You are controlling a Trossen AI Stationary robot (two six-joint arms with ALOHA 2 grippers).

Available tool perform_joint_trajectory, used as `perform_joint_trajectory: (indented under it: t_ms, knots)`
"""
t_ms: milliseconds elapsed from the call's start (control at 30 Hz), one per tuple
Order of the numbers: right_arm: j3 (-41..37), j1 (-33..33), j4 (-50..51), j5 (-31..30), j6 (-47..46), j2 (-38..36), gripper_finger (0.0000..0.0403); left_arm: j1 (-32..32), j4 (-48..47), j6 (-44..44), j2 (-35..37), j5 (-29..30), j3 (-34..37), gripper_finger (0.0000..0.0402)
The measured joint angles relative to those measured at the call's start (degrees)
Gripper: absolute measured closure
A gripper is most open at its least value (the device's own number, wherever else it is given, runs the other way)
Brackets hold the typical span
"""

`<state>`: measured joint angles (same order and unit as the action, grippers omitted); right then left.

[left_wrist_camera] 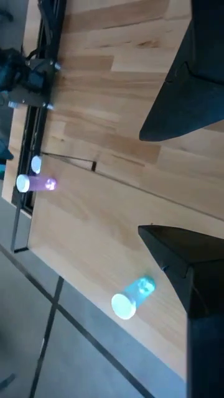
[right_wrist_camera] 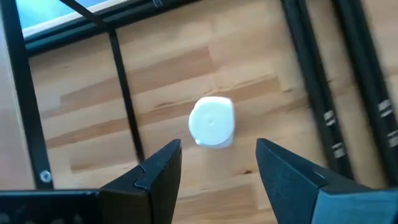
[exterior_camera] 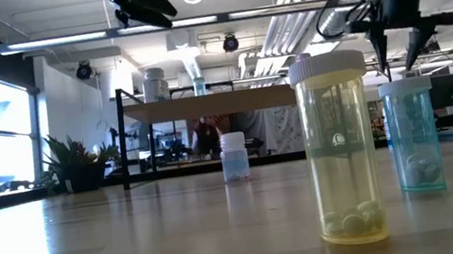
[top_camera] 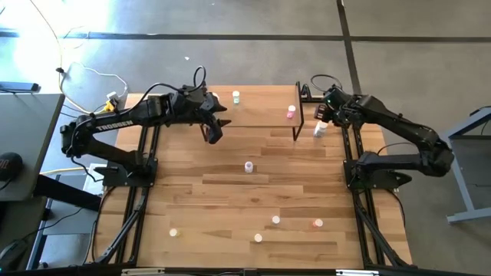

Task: Pick and place medicine bottles onto shelf by color
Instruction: Put the white pill bottle on the shelf

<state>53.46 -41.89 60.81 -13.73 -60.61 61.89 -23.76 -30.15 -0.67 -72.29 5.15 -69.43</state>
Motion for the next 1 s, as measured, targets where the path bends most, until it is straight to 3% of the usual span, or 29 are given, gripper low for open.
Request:
perform_joint_trajectory:
  t_ms: [167,367,700,1000]
  knots:
    - [-3.0,-0.3,-5.1,2.9,-3.7,0.0,0.0196,0.0,0.0,-0.4,0.0,0.0,0.0,0.0179]
    - [-3.7,-0.2,-6.7,2.0,-3.5,0.4,0.0196,0.0,0.0,-2.1,0.0,0.0,0.0,0.0179]
    - [-3.7,-0.5,-6.7,1.3,-2.4,8.6,0.0196,0.0,0.0,-2.1,0.0,0.0,0.0,0.0179]
    - [-3.7,-2.8,-8.7,2.0,-1.9,10.9,0.0196,0.0,0.0,-2.1,0.0,0.0,0.0,0.0179]
